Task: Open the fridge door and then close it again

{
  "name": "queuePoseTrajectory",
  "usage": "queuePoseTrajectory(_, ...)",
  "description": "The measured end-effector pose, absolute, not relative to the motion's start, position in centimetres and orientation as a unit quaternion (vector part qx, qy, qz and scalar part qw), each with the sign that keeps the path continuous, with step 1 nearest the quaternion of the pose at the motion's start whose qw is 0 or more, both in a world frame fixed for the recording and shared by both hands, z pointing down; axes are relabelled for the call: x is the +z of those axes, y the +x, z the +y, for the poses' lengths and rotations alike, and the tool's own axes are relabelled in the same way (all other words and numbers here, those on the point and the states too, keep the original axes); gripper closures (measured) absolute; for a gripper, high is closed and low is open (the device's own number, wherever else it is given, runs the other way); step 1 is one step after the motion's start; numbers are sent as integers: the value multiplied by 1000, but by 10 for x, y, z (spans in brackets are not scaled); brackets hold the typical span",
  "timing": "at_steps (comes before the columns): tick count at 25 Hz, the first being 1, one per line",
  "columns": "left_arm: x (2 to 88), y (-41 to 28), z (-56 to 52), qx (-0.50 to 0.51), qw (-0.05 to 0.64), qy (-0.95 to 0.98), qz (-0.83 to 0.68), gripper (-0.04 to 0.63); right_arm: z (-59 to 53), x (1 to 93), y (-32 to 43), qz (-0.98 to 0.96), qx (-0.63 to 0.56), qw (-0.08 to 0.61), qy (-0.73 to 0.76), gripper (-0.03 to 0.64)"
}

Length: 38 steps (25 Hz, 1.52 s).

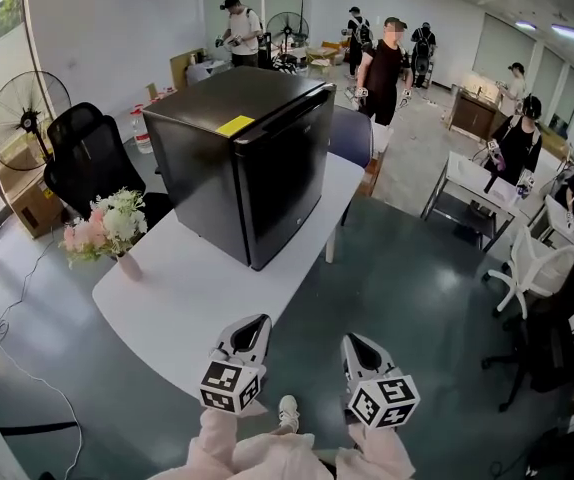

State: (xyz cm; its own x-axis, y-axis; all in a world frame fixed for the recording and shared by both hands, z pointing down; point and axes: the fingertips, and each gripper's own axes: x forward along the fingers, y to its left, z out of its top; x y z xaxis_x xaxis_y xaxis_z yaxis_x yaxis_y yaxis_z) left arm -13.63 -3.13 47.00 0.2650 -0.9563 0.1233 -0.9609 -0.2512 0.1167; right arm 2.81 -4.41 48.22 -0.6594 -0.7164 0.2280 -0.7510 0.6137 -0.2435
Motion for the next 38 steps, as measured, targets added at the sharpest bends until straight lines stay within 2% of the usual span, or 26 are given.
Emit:
queuePoseTrajectory(14, 469, -158, -124, 8, 90, 782, -617, 584, -140, 484, 0, -904, 161, 69, 391, 606)
queuePoseTrajectory(26, 465, -173, -150, 4, 80, 772, -630, 584, -177, 478, -27, -920, 141, 67, 360, 606)
queuePoseTrajectory(38, 446, -187, -168, 9, 68, 752, -655, 584, -229, 420, -66, -960, 70, 54, 267, 604)
